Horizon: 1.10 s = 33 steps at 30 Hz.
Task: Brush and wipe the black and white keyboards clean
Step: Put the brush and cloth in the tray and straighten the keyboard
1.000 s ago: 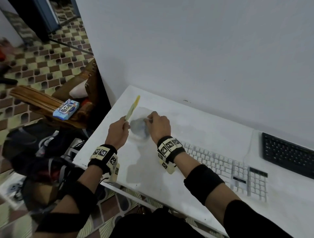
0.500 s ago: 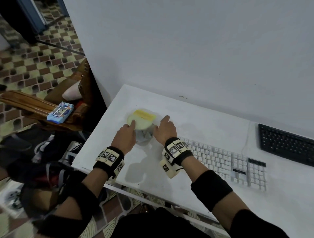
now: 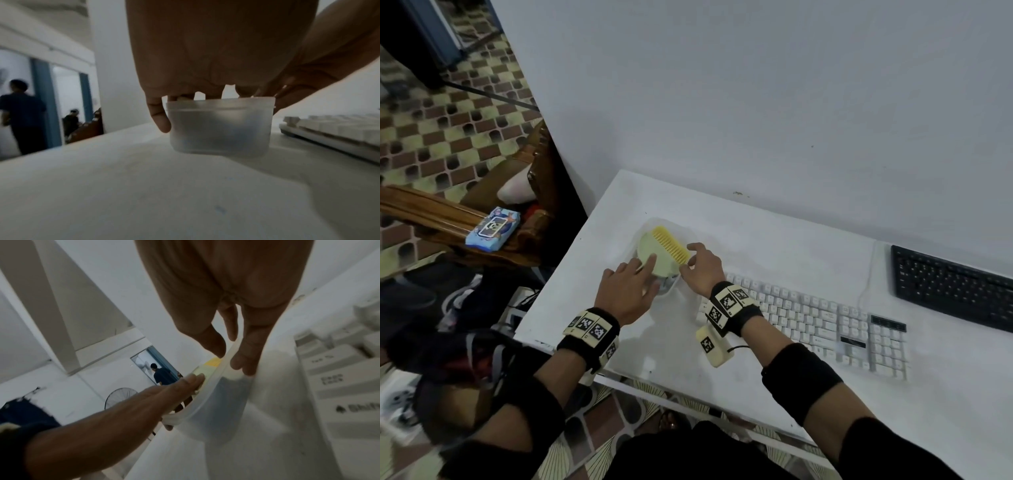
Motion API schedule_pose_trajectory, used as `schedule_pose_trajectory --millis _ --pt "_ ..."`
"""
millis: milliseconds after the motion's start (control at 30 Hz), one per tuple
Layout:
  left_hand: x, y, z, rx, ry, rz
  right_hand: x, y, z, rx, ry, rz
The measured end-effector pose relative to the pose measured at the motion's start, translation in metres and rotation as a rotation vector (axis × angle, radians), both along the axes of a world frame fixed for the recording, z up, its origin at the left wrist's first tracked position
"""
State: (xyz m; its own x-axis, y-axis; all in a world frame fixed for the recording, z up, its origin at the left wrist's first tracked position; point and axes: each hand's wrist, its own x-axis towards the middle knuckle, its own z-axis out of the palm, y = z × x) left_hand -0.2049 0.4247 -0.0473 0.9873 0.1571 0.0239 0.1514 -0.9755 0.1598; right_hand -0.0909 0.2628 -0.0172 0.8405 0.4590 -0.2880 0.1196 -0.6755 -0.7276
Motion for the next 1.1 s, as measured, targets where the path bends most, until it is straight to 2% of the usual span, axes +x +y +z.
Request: schedule_pose_trajectory --millis 167,333,467,567,633,733,800,833,1000,1100 --pt "0.021 -0.010 0.005 -0.047 0.183 0.100 0.005 -0.017 0.001 0.146 0.043 -0.028" --pt "0.020 -0.019 0.008 0.031 0.120 0.145 0.007 -0.073 -0.005 0.232 0.007 -0.157" --pt "0.021 -0.035 0.017 0.091 0.034 0.201 0.006 -0.130 0.000 0.274 -0.113 -0.212" --pt "0.019 -0.054 0.026 0.088 0.025 0.273 0.009 -0.177 0.008 0.214 -0.179 -0.229" --pt "0.021 -0.067 0.031 0.043 -0.041 0.242 0.012 -0.209 0.010 0.165 -0.209 -0.282" --pt "0.031 -0.088 0.029 -0.164 -0.166 0.020 0.014 -0.256 0.006 0.064 -0.275 -0.391" --pt "0.036 -0.105 0.027 -0.302 -0.120 -0.129 0.013 -0.286 0.000 -0.030 -0.330 -0.466" --pt "0.039 -0.112 0.024 -0.334 -0.075 -0.150 0.011 -0.298 -0.003 -0.094 -0.344 -0.493" --pt "0.049 -0.133 0.009 -0.386 0.180 0.114 -0.002 -0.336 -0.016 -0.521 -0.207 -0.634" --pt "0.052 -0.129 -0.001 -0.425 0.219 0.174 -0.005 -0.339 -0.020 -0.538 -0.091 -0.714"
